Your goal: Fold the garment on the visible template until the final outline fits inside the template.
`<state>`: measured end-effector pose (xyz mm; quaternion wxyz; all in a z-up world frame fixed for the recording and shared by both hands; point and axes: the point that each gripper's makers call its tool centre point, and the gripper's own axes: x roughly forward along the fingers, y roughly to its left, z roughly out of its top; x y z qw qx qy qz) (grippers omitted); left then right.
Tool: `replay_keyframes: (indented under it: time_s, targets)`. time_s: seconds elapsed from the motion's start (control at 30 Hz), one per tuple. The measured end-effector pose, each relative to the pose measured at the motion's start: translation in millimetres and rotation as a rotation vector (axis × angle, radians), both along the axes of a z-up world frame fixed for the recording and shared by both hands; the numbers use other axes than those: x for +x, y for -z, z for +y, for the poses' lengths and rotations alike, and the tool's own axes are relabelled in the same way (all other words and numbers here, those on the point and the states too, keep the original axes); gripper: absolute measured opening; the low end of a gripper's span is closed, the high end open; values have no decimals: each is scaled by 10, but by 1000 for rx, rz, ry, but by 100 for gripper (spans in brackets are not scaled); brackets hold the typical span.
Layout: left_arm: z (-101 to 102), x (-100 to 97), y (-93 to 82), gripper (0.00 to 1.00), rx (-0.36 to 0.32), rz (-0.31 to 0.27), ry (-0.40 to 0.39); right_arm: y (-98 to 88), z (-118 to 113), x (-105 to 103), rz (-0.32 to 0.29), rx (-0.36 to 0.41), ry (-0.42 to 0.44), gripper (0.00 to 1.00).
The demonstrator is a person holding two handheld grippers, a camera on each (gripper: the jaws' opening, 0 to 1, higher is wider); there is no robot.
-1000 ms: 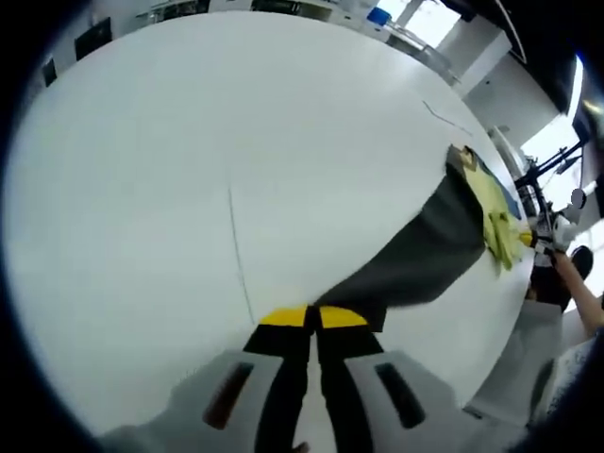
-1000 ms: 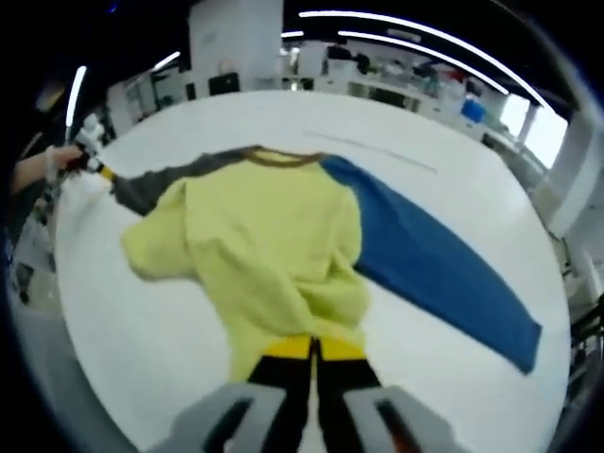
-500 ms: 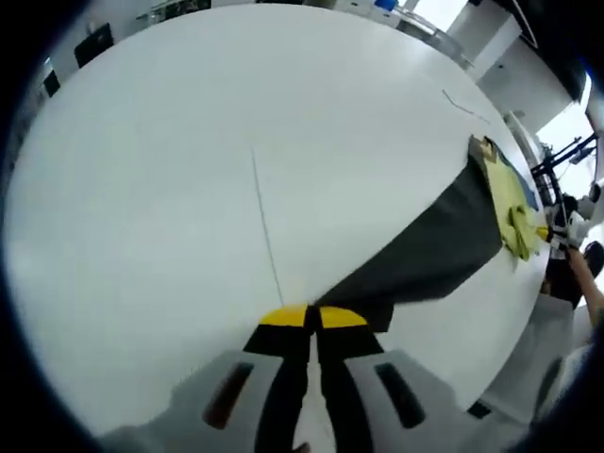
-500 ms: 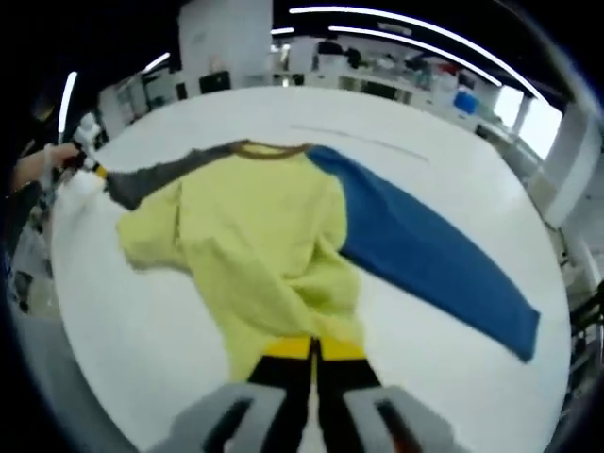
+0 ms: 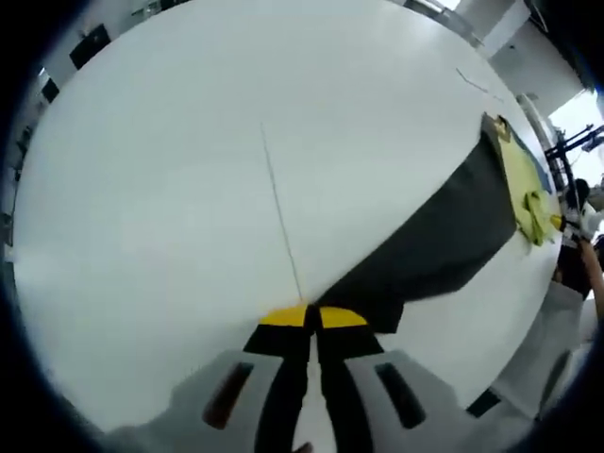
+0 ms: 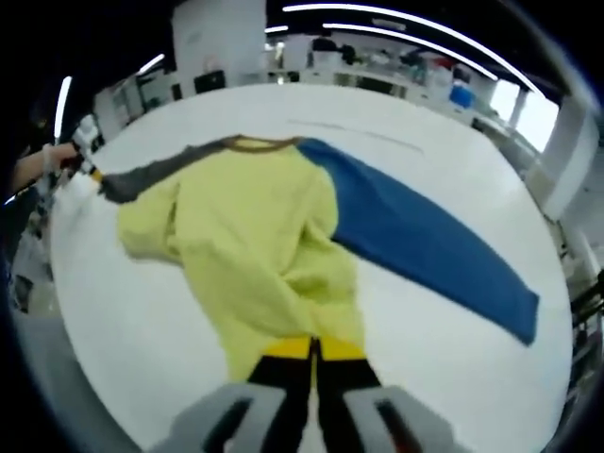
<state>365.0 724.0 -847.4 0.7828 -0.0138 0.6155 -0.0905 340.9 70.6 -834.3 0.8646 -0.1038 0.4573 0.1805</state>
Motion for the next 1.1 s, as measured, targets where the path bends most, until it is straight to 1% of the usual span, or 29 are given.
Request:
replay_keyframes:
  time_s: [0.1, 0.2, 0.33, 0.43, 0.5, 0.57, 0.63, 0.7, 0.73, 0.8, 0.87, 0.9, 0.93, 0.97, 1.0, 1.03, 1.07, 1.1]
  targets:
    - [50, 31, 22, 0, 26, -13, 6, 6, -16, -8, 3, 6, 8, 0]
    - [4, 25, 24, 0, 28, -11, 14, 11, -17, -34, 4, 8, 9, 0]
    - [-5, 20, 19, 0, 22, -28, 21, 28, -30, -42, 4, 14, 18, 0]
    - [-14, 13, 8, 0, 14, -52, 26, 31, -25, -53, 4, 15, 17, 0]
    - [-31, -31, -23, 0, 4, -67, 22, 27, -25, -56, 4, 15, 17, 0]
    - [-25, -15, -36, 0, -7, -90, 17, 24, -27, -57, 5, 17, 20, 0]
    - [-5, -6, -60, 4, -5, -117, 20, 28, -38, -45, 4, 15, 16, 0]
    - [18, -13, -83, 11, -1, -135, 36, 29, -43, -43, 4, 15, 17, 0]
    - [49, 15, -94, 14, -2, -157, 41, 28, -43, -44, 3, 16, 19, 0]
    - [-11, -47, -181, 23, -5, -195, 46, 25, -38, -52, 1, 19, 22, 0]
    - [-50, 2, -184, 28, -10, -233, 84, 28, -34, -63, 2, 19, 21, 0]
    - [-120, -31, -240, 29, -11, -268, 124, 28, -35, -64, 0, 19, 23, 0]
    - [-150, -58, -274, 29, -4, -290, 135, 27, -29, -72, 1, 21, 24, 0]
    - [-191, -89, -304, 29, 2, -302, 164, 28, -22, -84, 2, 22, 25, 0]
    - [-212, -77, -335, 31, 22, -340, 192, 31, -25, -84, 2, 22, 25, 0]
    - [-178, -58, -356, 35, 64, -370, 175, 34, -28, -83, 2, 21, 25, 0]
    - [-189, -98, -350, 38, 104, -363, 231, 37, -31, -80, 4, 21, 25, 0]
    - [-232, -123, -366, 36, 124, -379, 266, 38, -32, -77, 4, 20, 25, 0]
